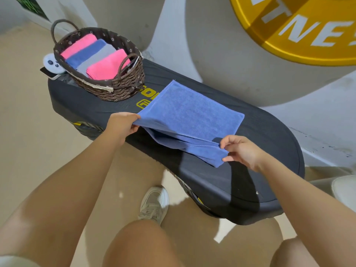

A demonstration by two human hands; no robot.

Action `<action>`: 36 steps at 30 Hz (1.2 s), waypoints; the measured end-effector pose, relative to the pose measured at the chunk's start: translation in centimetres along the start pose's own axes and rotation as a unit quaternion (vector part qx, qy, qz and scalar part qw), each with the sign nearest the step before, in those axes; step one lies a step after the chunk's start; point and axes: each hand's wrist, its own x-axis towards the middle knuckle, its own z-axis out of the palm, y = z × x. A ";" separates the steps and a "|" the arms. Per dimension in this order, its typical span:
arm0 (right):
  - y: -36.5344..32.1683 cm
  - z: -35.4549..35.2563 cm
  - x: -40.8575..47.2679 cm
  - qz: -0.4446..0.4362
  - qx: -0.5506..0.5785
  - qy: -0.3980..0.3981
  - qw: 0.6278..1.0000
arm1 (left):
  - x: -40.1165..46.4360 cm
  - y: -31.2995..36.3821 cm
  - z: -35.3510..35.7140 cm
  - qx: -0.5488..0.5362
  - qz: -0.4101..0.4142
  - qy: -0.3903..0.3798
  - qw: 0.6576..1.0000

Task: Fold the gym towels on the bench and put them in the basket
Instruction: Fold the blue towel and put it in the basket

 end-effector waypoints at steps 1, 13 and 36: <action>-0.3 -0.3 0.2 -0.003 -0.044 0.003 0.999 | 0.5 0.4 0.4 -0.022 -0.017 0.000 1.000; -1.6 -3.2 2.5 -0.058 -0.093 0.091 0.990 | 6.7 5.0 5.8 0.003 0.030 -0.243 0.970; -1.5 -3.3 5.9 -0.026 0.204 0.237 0.950 | 11.9 6.2 8.2 0.122 0.078 -0.268 0.953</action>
